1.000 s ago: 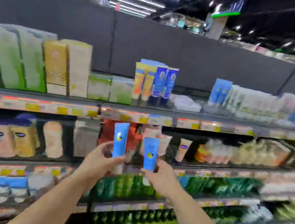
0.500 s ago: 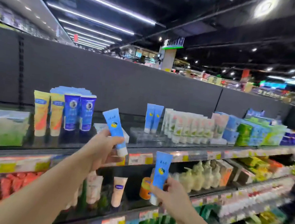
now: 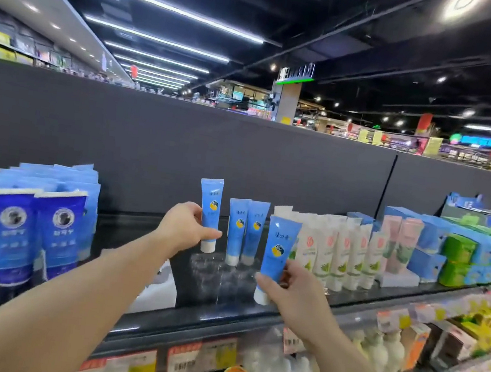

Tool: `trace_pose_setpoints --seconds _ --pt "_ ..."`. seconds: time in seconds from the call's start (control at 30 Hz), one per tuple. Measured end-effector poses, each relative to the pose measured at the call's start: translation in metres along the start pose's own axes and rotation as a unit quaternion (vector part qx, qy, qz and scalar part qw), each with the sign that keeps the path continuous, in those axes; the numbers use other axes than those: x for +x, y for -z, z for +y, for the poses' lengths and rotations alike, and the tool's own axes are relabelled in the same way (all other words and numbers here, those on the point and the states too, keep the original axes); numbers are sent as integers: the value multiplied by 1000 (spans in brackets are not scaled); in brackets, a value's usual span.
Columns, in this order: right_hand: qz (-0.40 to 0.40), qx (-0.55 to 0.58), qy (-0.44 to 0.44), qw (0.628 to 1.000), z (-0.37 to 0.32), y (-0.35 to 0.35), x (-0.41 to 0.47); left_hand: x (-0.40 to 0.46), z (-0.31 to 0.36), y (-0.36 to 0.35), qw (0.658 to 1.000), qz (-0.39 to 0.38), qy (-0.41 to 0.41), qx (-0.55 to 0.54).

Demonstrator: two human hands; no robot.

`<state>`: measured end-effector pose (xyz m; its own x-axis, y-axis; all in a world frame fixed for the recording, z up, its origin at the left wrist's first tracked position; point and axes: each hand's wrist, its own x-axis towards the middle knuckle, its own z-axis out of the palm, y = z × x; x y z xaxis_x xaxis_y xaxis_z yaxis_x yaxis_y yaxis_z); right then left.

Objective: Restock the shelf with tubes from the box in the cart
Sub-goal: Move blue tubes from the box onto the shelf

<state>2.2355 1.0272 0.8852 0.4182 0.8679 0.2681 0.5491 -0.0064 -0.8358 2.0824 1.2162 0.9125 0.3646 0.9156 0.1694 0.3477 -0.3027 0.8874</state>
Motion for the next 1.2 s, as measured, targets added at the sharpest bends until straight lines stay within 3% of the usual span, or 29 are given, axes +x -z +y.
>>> trace_pose_setpoints --seconds 0.27,0.57,1.2 --pt "-84 -13 66 994 7 3 53 8 -7 -29 996 35 27 71" --pt "-147 18 72 986 23 -6 72 7 -8 -45 993 63 41 88" --pt "-136 21 37 990 28 -19 84 4 -9 -46 995 32 77 46"
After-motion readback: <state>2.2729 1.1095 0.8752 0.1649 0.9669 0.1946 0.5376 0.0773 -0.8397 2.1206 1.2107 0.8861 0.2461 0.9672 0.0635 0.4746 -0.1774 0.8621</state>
